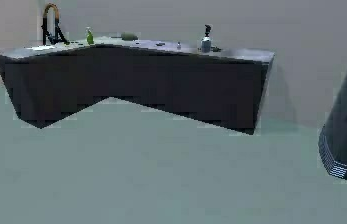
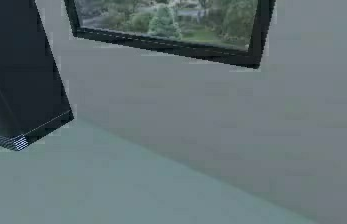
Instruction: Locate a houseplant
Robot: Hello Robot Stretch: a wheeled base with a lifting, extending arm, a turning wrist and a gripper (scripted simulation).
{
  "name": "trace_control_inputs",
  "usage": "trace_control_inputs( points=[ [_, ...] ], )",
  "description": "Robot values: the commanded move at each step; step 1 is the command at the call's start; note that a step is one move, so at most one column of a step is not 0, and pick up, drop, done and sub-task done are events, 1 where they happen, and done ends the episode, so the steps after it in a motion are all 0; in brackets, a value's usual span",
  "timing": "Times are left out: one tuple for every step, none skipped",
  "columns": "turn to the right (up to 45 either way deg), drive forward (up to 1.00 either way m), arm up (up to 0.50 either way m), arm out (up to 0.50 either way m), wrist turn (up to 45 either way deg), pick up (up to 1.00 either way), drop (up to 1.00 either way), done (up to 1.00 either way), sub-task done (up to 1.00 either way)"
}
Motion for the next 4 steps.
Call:
trace_control_inputs(
  points=[
    [-45.0,0.0,0.0,0.0,0.0,0.0,0.0,0.0,0.0],
    [-12.0,0.0,0.0,0.0,0.0,0.0,0.0,0.0,0.0],
    [0.0,1.0,0.0,0.0,0.0,0.0,0.0,0.0,0.0],
    [-3.0,0.0,0.0,0.0,0.0,0.0,0.0,0.0,0.0]
  ],
)
